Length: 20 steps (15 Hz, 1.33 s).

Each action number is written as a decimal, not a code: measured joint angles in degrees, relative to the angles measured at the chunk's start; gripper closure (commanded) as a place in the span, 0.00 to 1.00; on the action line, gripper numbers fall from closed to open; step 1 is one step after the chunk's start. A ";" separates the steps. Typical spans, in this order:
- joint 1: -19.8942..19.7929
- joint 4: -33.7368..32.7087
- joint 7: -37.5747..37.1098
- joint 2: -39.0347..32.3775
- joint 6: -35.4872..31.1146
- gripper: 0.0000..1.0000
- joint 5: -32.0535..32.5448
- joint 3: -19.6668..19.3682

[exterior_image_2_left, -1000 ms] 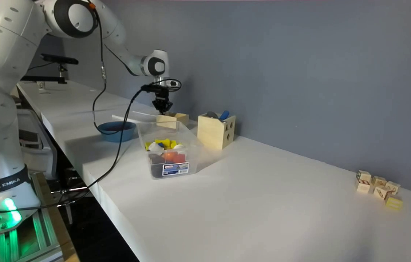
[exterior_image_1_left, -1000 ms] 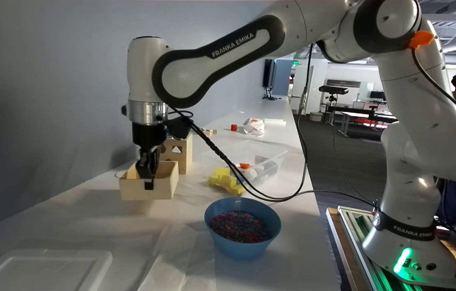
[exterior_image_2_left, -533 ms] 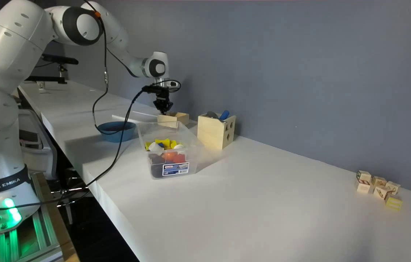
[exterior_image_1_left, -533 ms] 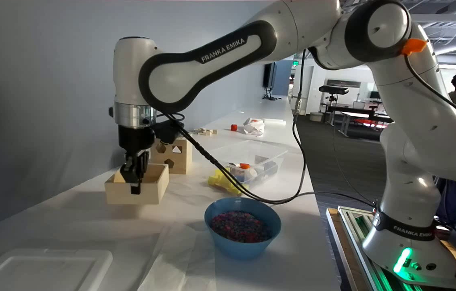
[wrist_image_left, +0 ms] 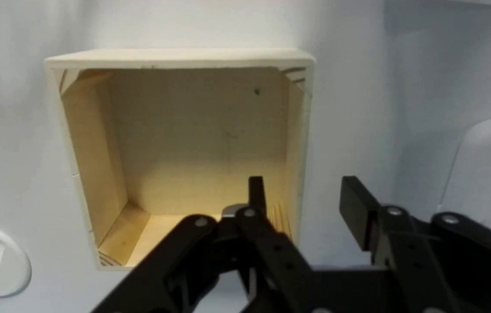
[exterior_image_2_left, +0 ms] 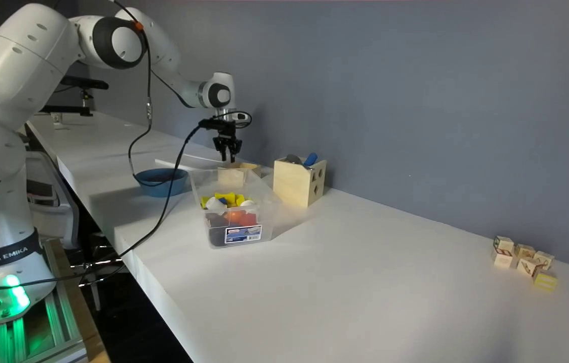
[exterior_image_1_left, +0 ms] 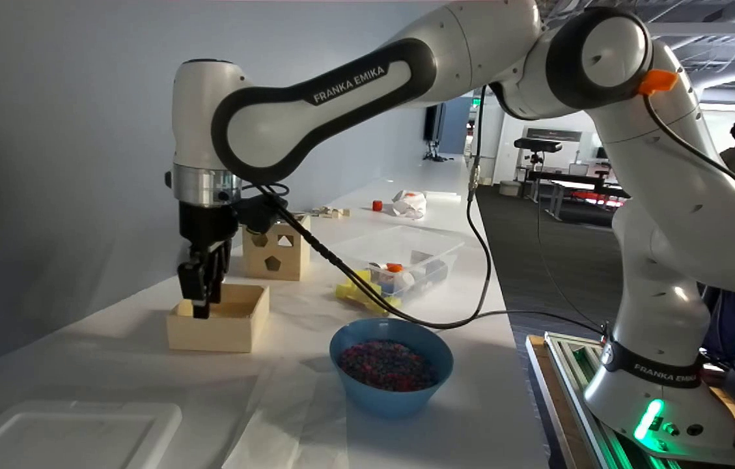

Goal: Move the small crate to the left, then put the round orange object inside it

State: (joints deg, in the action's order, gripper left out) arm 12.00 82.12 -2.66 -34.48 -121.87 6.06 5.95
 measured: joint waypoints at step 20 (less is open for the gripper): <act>-1.47 20.68 -23.53 20.32 3.85 0.00 4.88 -8.02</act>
State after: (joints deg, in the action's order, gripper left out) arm 10.53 102.80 -26.19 -14.16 -118.01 10.94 -2.08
